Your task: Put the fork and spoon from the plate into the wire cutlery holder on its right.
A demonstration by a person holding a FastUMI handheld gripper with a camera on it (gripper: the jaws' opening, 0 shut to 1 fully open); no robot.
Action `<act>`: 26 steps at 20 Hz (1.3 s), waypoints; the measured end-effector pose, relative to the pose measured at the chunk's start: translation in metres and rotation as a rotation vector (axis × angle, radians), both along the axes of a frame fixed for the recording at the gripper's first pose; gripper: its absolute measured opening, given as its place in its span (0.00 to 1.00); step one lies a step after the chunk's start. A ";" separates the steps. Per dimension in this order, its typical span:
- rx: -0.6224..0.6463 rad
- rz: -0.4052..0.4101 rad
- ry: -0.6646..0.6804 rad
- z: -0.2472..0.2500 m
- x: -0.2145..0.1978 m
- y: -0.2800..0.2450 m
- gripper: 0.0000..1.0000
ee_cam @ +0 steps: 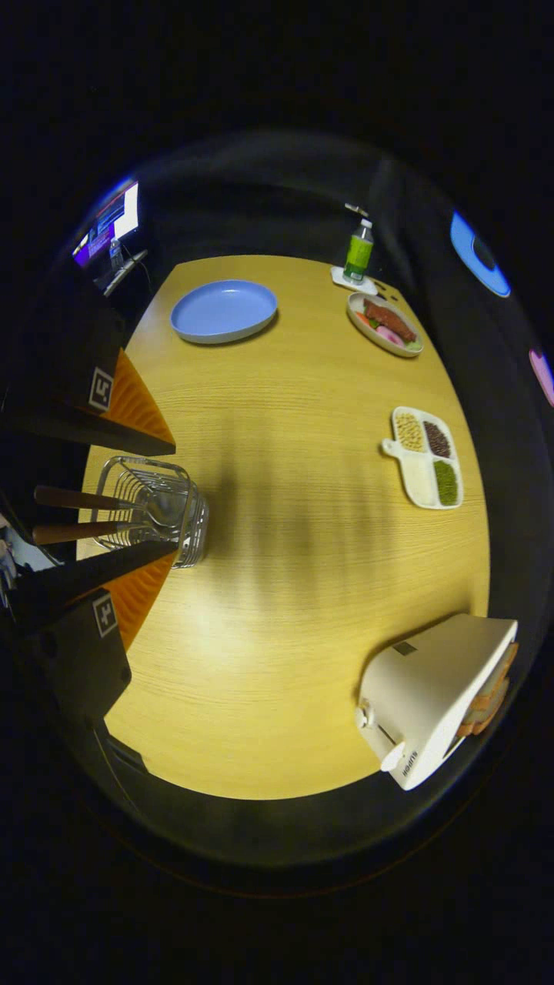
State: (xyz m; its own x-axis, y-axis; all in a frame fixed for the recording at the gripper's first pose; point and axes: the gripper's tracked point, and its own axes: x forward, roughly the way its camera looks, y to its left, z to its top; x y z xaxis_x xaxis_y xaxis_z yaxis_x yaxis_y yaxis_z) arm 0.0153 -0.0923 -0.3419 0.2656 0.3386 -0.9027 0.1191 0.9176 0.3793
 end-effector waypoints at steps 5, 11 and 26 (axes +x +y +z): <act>-0.026 -0.081 -0.358 0.067 0.003 -0.006 0.98; -0.032 -0.156 -0.703 0.153 -0.006 -0.033 0.99; -0.156 -0.079 -1.317 0.315 -0.044 -0.097 0.99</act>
State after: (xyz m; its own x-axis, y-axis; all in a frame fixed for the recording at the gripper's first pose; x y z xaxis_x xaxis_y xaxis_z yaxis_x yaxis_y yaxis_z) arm -0.0286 -0.1895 -0.0267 0.9799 0.1990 0.0147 -0.1990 0.9694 0.1437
